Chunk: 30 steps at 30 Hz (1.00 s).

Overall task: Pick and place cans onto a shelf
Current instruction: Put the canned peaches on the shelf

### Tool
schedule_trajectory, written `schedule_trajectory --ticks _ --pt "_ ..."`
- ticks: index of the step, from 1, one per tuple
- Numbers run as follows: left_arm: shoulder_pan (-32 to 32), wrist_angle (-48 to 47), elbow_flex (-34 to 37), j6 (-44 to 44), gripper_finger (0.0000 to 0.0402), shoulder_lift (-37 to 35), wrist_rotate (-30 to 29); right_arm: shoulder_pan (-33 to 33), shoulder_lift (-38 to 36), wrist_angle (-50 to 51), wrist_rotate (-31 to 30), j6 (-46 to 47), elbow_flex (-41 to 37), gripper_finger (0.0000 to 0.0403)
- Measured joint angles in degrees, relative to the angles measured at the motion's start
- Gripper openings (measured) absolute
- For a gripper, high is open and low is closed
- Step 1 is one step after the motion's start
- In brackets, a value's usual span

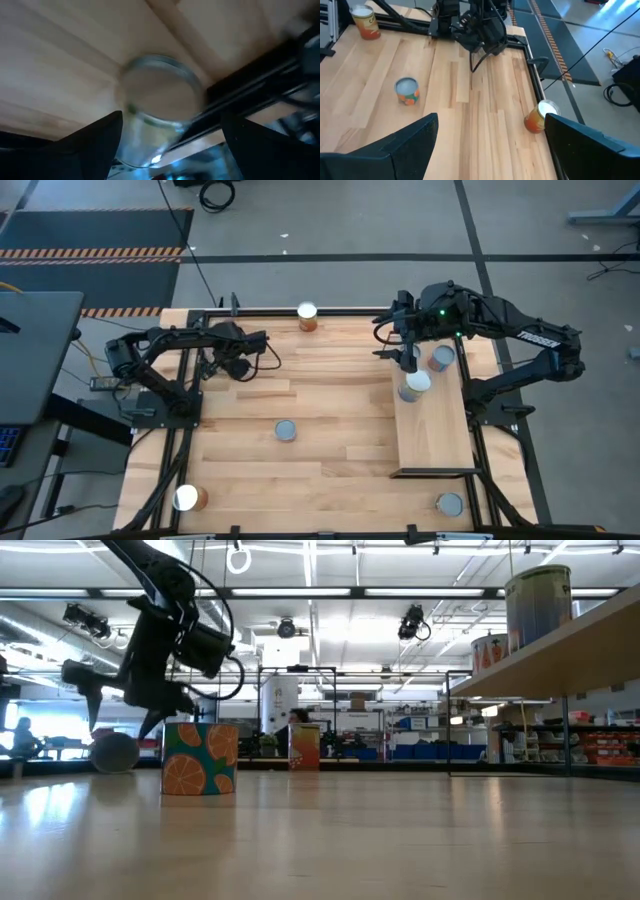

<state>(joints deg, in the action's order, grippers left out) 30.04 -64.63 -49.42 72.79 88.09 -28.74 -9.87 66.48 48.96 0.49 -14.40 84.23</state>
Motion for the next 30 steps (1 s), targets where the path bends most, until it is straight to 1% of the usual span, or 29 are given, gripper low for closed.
schedule_trajectory --ticks 4,7,10,12,14,15,18,19,21,23,26,28,30 --pt "1.9 6.3 3.2 3.0 0.0345 0.0 -0.2 0.0 0.0 0.1 0.0 0.9 0.0 0.0374" --pt "3.3 8.6 5.3 7.5 0.0345 0.0 -0.4 0.0 0.0 0.2 0.0 0.9 0.0 0.0374" --pt "4.3 10.8 6.8 9.4 0.0345 0.0 -0.8 0.0 0.0 0.4 0.0 0.9 0.0 0.0374" --pt "4.0 10.8 6.6 8.1 0.0345 0.0 -1.5 0.0 0.0 0.7 0.0 1.2 0.0 0.0374" --pt "2.1 10.1 5.5 4.5 0.0345 0.0 -4.2 0.0 0.0 1.0 0.0 1.4 0.0 0.0374" --pt "1.0 8.9 4.3 2.9 0.0345 0.0 -4.8 0.0 0.0 1.0 -0.1 1.3 0.0 0.0374" --pt "-2.3 2.4 0.2 -3.2 0.0345 0.0 -3.9 0.0 0.0 1.0 -0.3 1.3 0.0 0.0374" --pt "-3.4 -0.3 -1.2 -7.1 0.0345 0.0 -3.6 0.0 0.0 1.0 -0.3 1.3 0.0 0.0374" --pt "-4.9 -4.4 -4.6 -19.6 0.0345 0.0 -2.5 0.0 0.0 1.0 -0.3 1.4 0.0 0.0374" --pt "-4.9 -7.3 -7.6 -38.0 0.0345 0.0 -0.4 0.0 0.0 1.3 -0.4 2.3 0.0 0.0374" --pt "-2.3 -9.4 -10.9 -65.7 0.0345 -1.3 1.9 0.0 0.0 2.2 0.4 3.7 0.0 0.0374" --pt "0.1 -8.8 -11.1 -82.3 0.0345 -3.0 4.5 0.0 0.0 2.7 1.3 3.9 0.0 0.0374" --pt "2.8 -6.9 -9.8 -96.2 0.0345 -5.1 6.1 0.0 0.0 3.3 2.7 3.8 0.0 0.0374"
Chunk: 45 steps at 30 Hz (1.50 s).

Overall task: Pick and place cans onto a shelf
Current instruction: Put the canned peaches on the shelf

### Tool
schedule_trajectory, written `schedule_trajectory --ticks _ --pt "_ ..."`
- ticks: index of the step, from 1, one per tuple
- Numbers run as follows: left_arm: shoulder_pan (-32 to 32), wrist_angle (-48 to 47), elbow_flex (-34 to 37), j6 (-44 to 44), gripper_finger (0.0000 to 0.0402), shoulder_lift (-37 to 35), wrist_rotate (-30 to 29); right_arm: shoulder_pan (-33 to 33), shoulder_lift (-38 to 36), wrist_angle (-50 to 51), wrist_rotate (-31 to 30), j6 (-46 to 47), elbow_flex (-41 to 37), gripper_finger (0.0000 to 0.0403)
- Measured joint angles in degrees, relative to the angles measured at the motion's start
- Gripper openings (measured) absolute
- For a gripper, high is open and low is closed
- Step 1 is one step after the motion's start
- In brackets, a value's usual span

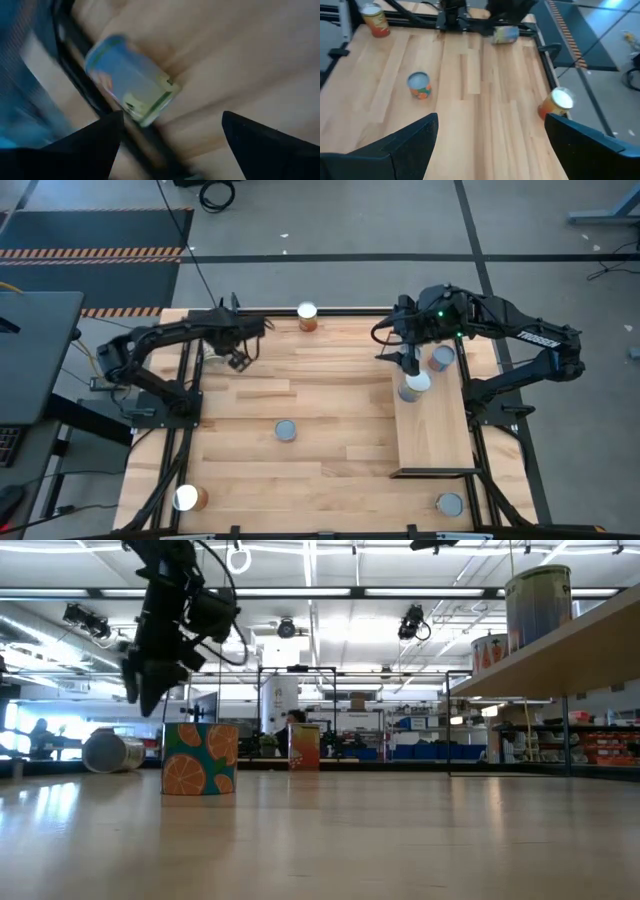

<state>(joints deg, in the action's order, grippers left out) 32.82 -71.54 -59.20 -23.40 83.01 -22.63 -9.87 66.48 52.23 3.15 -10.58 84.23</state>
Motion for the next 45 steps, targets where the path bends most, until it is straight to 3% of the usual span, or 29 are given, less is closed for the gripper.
schedule_trajectory --ticks 6,10,17,24,34,45 --pt "8.0 9.0 7.7 -25.2 0.0345 -6.2 4.5 0.0 0.0 1.7 5.8 -2.2 0.0 0.0374" --pt "12.0 12.3 11.3 -31.7 0.0345 -7.0 5.4 0.0 0.0 1.9 7.7 -3.4 0.0 0.0374" --pt "19.9 16.3 12.8 -28.8 0.0345 -6.9 5.1 0.0 0.0 1.9 8.7 -3.5 0.0 0.0374" --pt "26.8 17.1 12.8 -23.4 0.0345 -2.5 9.9 0.0 0.0 1.9 7.8 -3.2 0.0 0.0374" --pt "27.5 19.6 12.7 -16.2 0.0346 5.1 16.8 0.0 0.0 1.4 4.0 -0.8 0.0 0.0374" --pt "26.5 23.2 12.8 -17.4 0.0328 8.9 24.7 0.0 0.0 0.9 2.8 -0.5 0.0 0.0374"
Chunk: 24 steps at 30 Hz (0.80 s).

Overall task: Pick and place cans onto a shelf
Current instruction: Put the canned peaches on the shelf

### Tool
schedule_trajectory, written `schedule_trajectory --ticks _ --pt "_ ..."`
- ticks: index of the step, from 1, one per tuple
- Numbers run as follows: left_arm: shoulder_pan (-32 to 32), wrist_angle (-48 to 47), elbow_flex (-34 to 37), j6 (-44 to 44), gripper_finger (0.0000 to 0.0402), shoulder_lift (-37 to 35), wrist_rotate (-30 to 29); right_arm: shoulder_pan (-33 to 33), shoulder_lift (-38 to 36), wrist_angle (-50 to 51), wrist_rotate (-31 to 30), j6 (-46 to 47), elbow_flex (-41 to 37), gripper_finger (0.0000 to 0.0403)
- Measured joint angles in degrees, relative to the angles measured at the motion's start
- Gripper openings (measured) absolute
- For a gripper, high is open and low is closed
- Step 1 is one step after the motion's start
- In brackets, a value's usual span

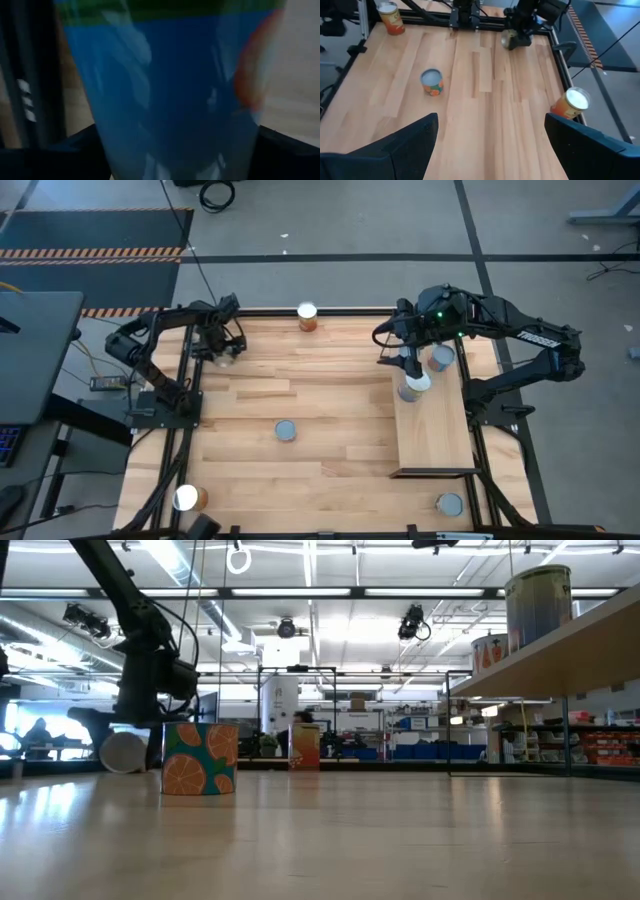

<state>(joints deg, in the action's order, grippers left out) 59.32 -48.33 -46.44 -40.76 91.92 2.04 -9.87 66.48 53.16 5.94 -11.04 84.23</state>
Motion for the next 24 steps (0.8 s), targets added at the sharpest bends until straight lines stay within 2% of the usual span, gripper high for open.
schedule_trajectory --ticks 3,7,10,13,15,18,21,24 --pt "-1.1 0.4 0.0 -0.6 0.0306 -1.0 4.6 0.0 -0.5 -0.9 -1.0 -2.4 0.0 0.0374" --pt "-4.7 5.4 0.0 -4.8 0.0306 -5.4 12.6 0.0 -1.8 -3.6 -2.0 -6.9 0.0 0.0374" --pt "-9.6 15.6 0.0 -13.3 0.0306 -10.8 17.1 0.0 -2.4 -6.7 -1.9 -9.7 0.0 0.0374" --pt "-15.7 29.7 0.0 -25.2 0.0307 -15.3 16.6 0.0 -2.3 -10.8 -1.4 -10.1 0.0 0.0374" --pt "-20.2 41.0 0.0 -33.0 0.0311 -17.0 12.6 0.0 -1.6 -13.8 -1.4 -10.2 0.0 0.0374" --pt "-27.0 57.8 0.0 -41.5 0.0311 -17.4 1.8 0.0 0.7 -18.8 -4.3 -9.7 0.0 0.0374" --pt "-33.3 73.6 0.0 -43.5 0.031 -16.4 -10.7 0.0 3.8 -23.0 -10.0 -8.4 0.0 0.0373" --pt "-38.2 84.2 0.0 -43.1 0.0313 -15.5 -20.8 0.0 7.5 -27.9 -17.4 -8.2 0.0 0.0373"
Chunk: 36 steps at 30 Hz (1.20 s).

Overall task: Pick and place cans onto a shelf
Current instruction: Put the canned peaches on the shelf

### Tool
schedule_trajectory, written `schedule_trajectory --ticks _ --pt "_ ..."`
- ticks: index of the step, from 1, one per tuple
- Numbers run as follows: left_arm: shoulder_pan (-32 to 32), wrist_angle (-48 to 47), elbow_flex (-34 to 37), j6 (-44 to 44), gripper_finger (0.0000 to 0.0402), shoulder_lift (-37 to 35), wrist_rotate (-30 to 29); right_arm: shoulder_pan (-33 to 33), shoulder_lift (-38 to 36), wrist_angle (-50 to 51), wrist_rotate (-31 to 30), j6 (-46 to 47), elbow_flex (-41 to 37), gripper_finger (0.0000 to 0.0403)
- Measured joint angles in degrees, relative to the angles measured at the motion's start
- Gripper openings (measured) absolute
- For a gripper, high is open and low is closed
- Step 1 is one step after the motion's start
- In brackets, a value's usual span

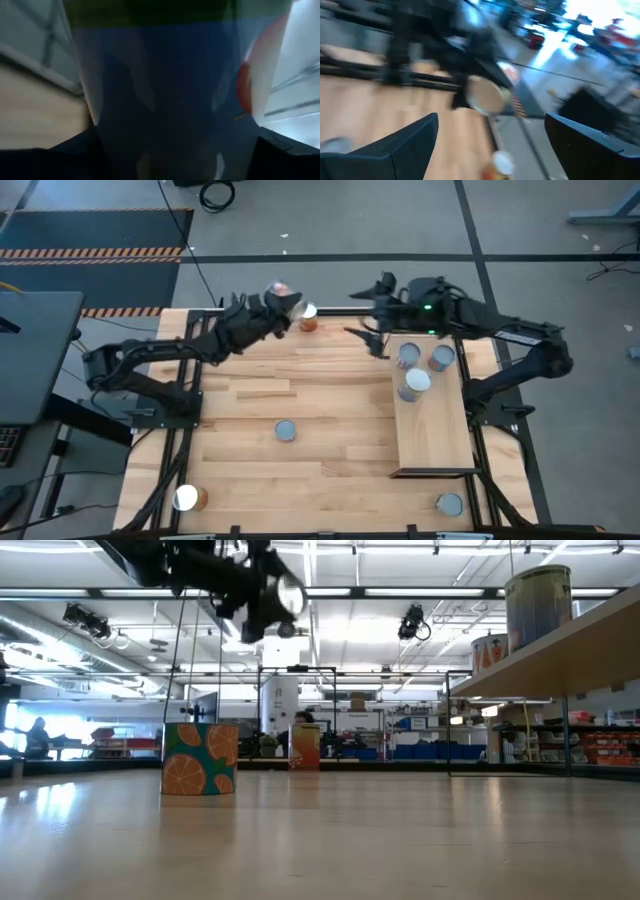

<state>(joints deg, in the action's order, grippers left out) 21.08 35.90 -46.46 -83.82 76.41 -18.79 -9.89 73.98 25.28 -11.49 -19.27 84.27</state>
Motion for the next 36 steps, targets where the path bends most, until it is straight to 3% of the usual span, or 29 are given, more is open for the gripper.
schedule_trajectory --ticks 2,7,17,32,36 --pt "-2.6 5.0 0.0 2.5 0.0314 0.5 -4.5 0.0 2.3 -4.8 -3.9 0.0 0.0 0.0372" --pt "-7.2 12.7 0.0 8.2 0.0315 0.5 -10.6 0.0 7.5 -16.4 -4.0 -0.6 0.0 0.0352" --pt "-10.9 16.0 -0.9 10.2 0.0317 0.5 -11.0 0.2 14.3 -27.7 -1.9 -1.5 0.0 0.0223" --pt "-12.9 18.0 -0.9 10.6 0.0318 0.4 -11.2 -0.1 15.9 -30.3 -1.9 -5.0 0.0 0.0023" --pt "-12.9 17.8 -0.9 10.8 0.0318 0.4 -10.6 -0.5 15.9 -30.0 -2.1 -5.3 0.0 0.0009"
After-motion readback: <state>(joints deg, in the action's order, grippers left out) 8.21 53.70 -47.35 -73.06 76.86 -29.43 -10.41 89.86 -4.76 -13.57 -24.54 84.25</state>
